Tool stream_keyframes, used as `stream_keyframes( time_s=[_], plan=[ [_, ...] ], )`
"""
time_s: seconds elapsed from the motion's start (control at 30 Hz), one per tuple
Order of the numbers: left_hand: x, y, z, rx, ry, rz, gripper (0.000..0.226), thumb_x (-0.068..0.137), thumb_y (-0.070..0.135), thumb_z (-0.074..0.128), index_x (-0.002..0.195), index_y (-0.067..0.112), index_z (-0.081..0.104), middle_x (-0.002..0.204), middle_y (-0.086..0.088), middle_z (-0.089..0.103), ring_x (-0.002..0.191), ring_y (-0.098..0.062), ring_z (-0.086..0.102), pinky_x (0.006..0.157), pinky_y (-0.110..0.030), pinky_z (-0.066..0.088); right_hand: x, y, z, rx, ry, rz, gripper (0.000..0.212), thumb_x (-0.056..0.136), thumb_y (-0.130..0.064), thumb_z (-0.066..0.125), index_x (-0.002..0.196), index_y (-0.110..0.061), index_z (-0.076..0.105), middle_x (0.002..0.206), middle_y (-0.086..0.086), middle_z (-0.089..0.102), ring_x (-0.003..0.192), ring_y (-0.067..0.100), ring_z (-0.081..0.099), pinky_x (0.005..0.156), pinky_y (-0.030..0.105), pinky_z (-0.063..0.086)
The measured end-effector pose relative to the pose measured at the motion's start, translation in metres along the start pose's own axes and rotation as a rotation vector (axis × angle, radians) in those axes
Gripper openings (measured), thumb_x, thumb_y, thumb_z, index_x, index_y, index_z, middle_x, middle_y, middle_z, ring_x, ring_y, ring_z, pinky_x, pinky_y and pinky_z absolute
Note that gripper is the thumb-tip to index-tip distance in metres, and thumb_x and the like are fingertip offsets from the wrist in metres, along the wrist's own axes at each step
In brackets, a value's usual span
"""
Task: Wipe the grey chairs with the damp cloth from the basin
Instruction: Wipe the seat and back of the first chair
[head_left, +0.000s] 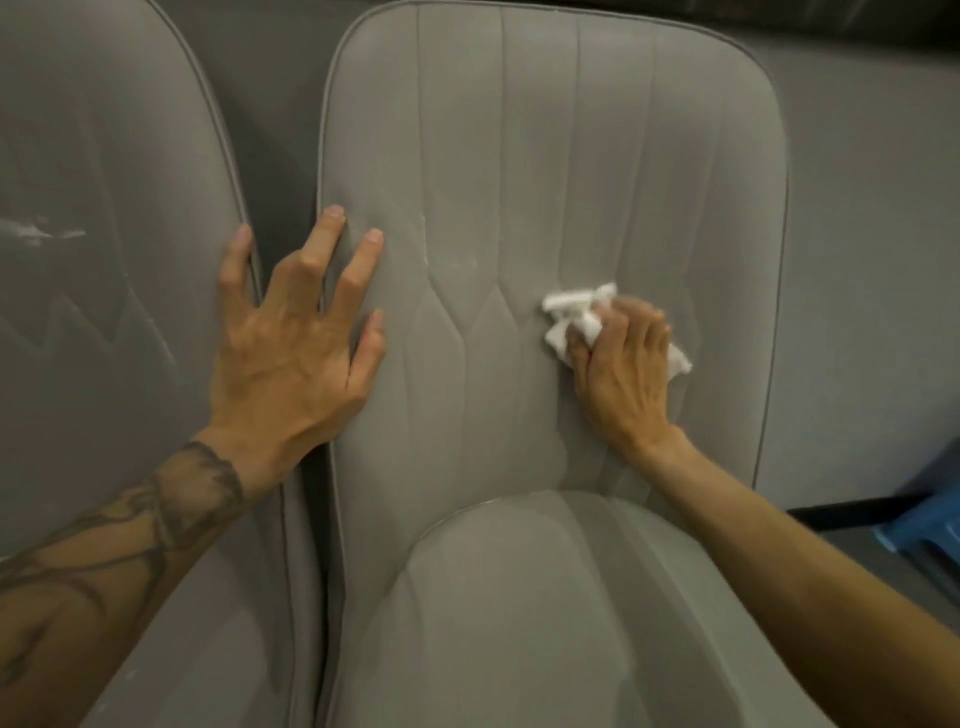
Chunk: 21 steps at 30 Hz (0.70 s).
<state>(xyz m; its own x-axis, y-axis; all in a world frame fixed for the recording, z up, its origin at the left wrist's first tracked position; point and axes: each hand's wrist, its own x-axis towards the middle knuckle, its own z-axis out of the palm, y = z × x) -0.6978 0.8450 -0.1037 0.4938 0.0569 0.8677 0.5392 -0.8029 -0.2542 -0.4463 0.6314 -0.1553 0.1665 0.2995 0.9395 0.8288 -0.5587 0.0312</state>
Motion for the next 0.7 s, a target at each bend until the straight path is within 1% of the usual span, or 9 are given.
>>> stream_keyframes(
  time_s=[0.1,0.17,0.23,0.3,0.37,0.47,0.53,0.6,0.7],
  plan=[
    [0.0,0.003,-0.001,0.006,0.009,0.0,0.061,0.109,0.04,0.037,0.165,0.019,0.026,0.167,-0.016,0.03,0.141,-0.032,0.047,0.126,-0.063,0.016,-0.055,-0.01,-0.009,0.0,-0.168,-0.167,0.027,0.102,-0.028,0.05,0.121,-0.009,0.048,0.112,0.019,0.057,0.092,0.036,0.053,0.081,0.043,0.037],
    [-0.001,0.003,0.0,0.005,0.007,0.006,0.061,0.109,0.04,0.037,0.165,0.019,0.026,0.167,-0.016,0.029,0.14,-0.032,0.048,0.126,-0.062,0.016,-0.038,0.004,-0.009,-0.023,-0.195,-0.248,0.027,0.102,-0.032,0.049,0.117,-0.009,0.05,0.113,0.015,0.052,0.092,0.034,0.051,0.08,0.043,0.035],
    [-0.002,0.001,0.001,0.004,0.002,0.004,0.061,0.109,0.041,0.036,0.166,0.02,0.025,0.168,-0.015,0.028,0.138,-0.033,0.05,0.127,-0.062,0.015,-0.003,0.014,-0.003,-0.056,-0.11,-0.166,0.031,0.103,-0.036,0.047,0.115,-0.008,0.053,0.112,0.016,0.049,0.094,0.033,0.046,0.082,0.043,0.033],
    [-0.001,0.0,0.001,-0.003,0.006,-0.001,0.061,0.109,0.041,0.035,0.166,0.02,0.025,0.168,-0.015,0.028,0.139,-0.033,0.05,0.127,-0.062,0.015,0.017,0.015,0.0,-0.072,0.013,-0.007,0.029,0.106,-0.035,0.043,0.115,-0.008,0.05,0.114,0.017,0.049,0.096,0.033,0.044,0.085,0.044,0.033],
    [0.0,0.0,0.0,0.0,0.011,0.0,0.061,0.109,0.041,0.036,0.165,0.02,0.026,0.168,-0.015,0.028,0.138,-0.033,0.05,0.126,-0.063,0.016,-0.01,0.002,0.001,-0.035,0.036,0.035,0.032,0.106,-0.033,0.042,0.118,-0.005,0.051,0.114,0.021,0.053,0.097,0.034,0.046,0.086,0.045,0.035],
    [0.0,0.0,-0.001,-0.002,0.001,-0.004,0.061,0.109,0.041,0.035,0.165,0.02,0.026,0.168,-0.015,0.028,0.136,-0.034,0.052,0.126,-0.062,0.015,-0.078,-0.014,-0.007,-0.004,-0.224,-0.204,0.031,0.105,-0.03,0.043,0.119,-0.004,0.053,0.111,0.022,0.062,0.091,0.037,0.057,0.082,0.044,0.037],
    [0.0,0.0,-0.001,0.001,0.003,-0.003,0.061,0.109,0.041,0.035,0.165,0.02,0.025,0.168,-0.015,0.028,0.135,-0.034,0.052,0.127,-0.062,0.015,-0.078,-0.004,-0.007,-0.014,-0.304,-0.347,0.029,0.1,-0.029,0.048,0.12,-0.008,0.048,0.115,0.019,0.059,0.089,0.038,0.06,0.081,0.043,0.037],
    [-0.001,0.001,0.0,0.0,-0.004,-0.001,0.061,0.109,0.041,0.034,0.165,0.02,0.025,0.168,-0.015,0.027,0.135,-0.035,0.052,0.127,-0.062,0.015,-0.05,0.006,0.0,-0.023,-0.229,-0.317,0.029,0.1,-0.03,0.049,0.12,-0.009,0.048,0.118,0.016,0.049,0.093,0.035,0.054,0.082,0.043,0.035],
    [0.0,-0.002,0.0,-0.009,-0.012,-0.007,0.061,0.109,0.042,0.034,0.165,0.02,0.025,0.168,-0.015,0.028,0.136,-0.034,0.052,0.127,-0.061,0.014,-0.038,-0.001,0.008,-0.016,-0.018,-0.06,0.027,0.105,-0.032,0.046,0.12,-0.009,0.05,0.117,0.014,0.048,0.095,0.033,0.046,0.085,0.042,0.036]
  ],
)
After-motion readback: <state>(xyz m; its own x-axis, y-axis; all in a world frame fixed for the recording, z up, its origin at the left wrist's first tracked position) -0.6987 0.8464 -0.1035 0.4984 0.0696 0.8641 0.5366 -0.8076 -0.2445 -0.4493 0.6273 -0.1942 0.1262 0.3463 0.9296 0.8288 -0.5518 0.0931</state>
